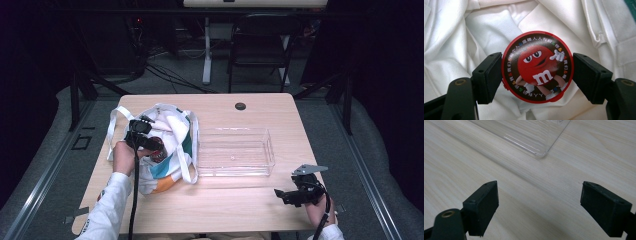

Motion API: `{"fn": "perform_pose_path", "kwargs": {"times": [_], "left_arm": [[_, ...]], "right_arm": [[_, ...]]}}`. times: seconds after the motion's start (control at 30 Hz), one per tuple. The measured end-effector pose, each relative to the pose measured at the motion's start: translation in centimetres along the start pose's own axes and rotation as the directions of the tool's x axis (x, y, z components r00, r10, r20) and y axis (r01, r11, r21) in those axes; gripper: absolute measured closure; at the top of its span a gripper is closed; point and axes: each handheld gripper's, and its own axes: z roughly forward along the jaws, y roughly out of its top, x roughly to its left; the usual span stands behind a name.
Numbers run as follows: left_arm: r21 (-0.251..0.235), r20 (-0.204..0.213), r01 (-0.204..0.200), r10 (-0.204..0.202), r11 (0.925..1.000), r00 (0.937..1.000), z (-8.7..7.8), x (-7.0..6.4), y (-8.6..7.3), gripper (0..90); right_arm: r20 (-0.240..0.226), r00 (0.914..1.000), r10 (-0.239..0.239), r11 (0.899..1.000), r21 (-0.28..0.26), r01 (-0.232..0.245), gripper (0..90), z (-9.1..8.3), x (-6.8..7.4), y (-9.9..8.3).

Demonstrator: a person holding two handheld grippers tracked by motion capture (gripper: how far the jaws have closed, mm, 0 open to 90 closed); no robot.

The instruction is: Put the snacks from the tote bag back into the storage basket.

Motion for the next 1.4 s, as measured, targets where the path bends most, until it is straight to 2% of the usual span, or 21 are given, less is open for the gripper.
{"fn": "perform_pose_path", "kwargs": {"times": [0.17,0.23,0.67,0.93,1.4], "left_arm": [[-0.009,0.001,-0.011,0.011,0.9999,0.9999,-0.5,-0.3,0.1,27.2],[0.004,0.01,-0.023,0.023,0.9997,0.9997,-0.7,-0.3,0.2,27.2],[0.003,0.015,-0.038,0.038,0.9993,0.9991,-2.5,-0.3,0.4,27.2],[-0.002,0.003,-0.059,0.059,0.9983,0.9983,-4.0,-0.6,1.4,27.2],[-0.016,-0.008,-0.08,0.08,0.9966,0.9967,-6.7,-1.3,2.9,27.2]], "right_arm": [[0.008,1.0,0.001,1.0,0.003,-0.001,14.7,0.0,0.0,0.0],[0.01,0.9999,0.002,1.0,0.003,-0.002,14.7,0.0,0.0,0.0],[0.023,0.9997,0.0,1.0,0.005,0.0,14.7,0.0,0.0,0.0],[0.016,0.9999,-0.003,1.0,0.005,0.003,14.7,0.1,0.0,0.1],[0.032,0.9995,-0.002,1.0,0.006,0.002,14.7,0.0,0.0,0.0]]}}
